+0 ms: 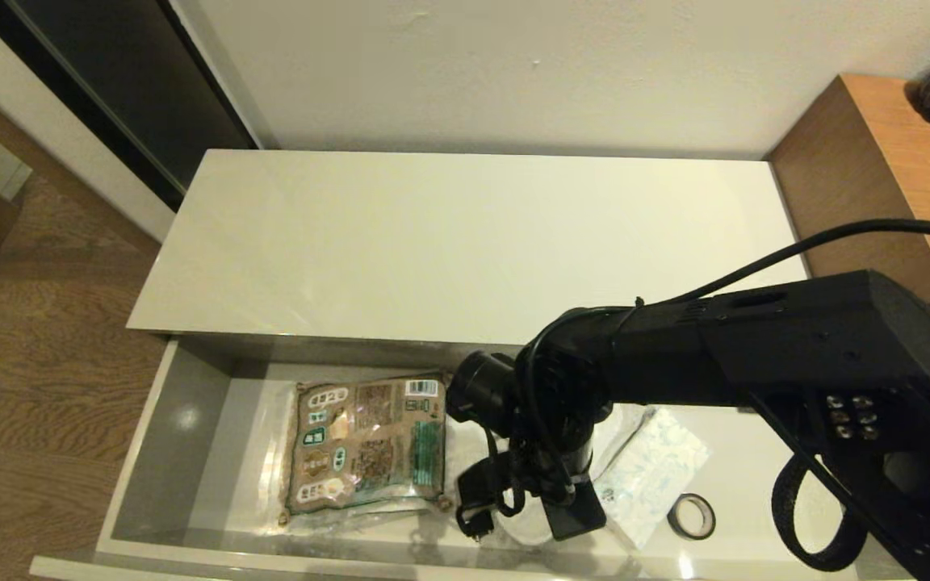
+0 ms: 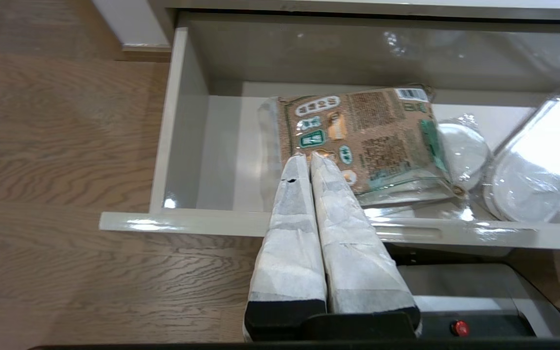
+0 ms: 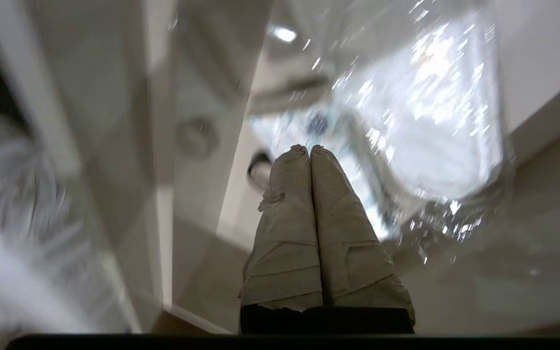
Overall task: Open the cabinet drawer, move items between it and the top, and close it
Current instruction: Take out the disposable slippers from the drawer
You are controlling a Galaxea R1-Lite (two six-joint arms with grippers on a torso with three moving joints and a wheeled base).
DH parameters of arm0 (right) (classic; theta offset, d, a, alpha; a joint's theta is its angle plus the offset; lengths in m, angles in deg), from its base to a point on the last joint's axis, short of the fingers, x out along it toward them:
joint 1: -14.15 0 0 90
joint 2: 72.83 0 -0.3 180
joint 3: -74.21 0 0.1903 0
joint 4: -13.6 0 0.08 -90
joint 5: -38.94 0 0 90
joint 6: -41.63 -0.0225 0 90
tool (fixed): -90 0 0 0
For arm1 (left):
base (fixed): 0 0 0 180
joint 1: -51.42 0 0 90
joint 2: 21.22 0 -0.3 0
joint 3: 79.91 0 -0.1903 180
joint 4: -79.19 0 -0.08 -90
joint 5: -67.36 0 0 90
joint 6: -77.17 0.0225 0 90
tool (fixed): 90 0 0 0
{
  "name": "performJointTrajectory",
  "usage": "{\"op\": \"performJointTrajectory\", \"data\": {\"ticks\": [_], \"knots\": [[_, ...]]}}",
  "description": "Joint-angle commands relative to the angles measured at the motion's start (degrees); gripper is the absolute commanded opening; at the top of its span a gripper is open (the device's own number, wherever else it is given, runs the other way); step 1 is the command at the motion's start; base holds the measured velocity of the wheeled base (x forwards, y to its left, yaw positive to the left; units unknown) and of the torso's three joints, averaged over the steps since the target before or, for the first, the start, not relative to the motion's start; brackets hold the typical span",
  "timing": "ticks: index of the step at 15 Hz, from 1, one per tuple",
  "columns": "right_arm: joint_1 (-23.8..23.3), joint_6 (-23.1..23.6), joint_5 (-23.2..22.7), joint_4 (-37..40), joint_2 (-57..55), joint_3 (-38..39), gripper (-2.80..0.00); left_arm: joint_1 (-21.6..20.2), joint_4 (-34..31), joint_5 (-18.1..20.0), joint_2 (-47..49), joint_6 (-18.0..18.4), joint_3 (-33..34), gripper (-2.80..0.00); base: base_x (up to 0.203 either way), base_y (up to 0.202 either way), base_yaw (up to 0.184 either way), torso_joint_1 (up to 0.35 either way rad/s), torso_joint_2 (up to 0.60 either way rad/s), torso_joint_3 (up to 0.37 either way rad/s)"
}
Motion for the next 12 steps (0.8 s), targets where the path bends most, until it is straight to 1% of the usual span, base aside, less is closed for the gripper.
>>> {"op": "performJointTrajectory", "data": {"ticks": [1,2,3,5,7,10,11,12], "knots": [[-0.2,-0.3,-2.82,-10.34,-0.5,4.51,-2.8,-0.02,0.02,0.0,0.09,-0.04,0.01,-2.8,0.0,0.0,0.0,0.0,0.0,0.0],[-0.87,-0.38,-3.49,-14.81,-0.9,5.75,-2.8,-0.02,0.02,0.0,0.09,-0.04,0.01,-2.8,0.0,0.0,0.0,0.0,0.0,0.0],[-1.52,-0.34,-3.72,-17.45,-1.49,6.64,-2.8,-0.02,0.02,0.0,0.09,-0.04,0.01,-2.8,0.0,0.0,0.0,0.0,0.0,0.0],[-2.39,0.84,-3.56,-15.59,-0.74,6.74,-2.8,-0.02,0.02,0.0,0.09,-0.04,0.01,-2.8,0.0,0.0,0.0,0.0,0.0,0.0],[-3.05,4.12,-3.05,-12.89,-0.27,5.9,-2.8,-0.02,0.02,0.0,0.09,-0.04,0.01,-2.8,0.0,0.0,0.0,0.0,0.0,0.0],[-3.04,4.27,-2.43,-13.4,-0.85,4.93,-2.8,-0.02,0.02,0.0,0.09,-0.04,0.01,-2.8,0.0,0.0,0.0,0.0,0.0,0.0],[-3.14,4.56,-1.35,-13.78,-1.5,4.11,-2.8,-0.02,0.02,0.0,0.09,-0.04,0.01,-2.8,0.0,0.0,0.0,0.0,0.0,0.0],[-3.28,5.3,1.52,-14.09,-2.61,2.99,-2.8,-0.02,0.02,0.0,0.09,-0.04,0.01,-2.8,0.0,0.0,0.0,0.0,0.0,0.0]]}}
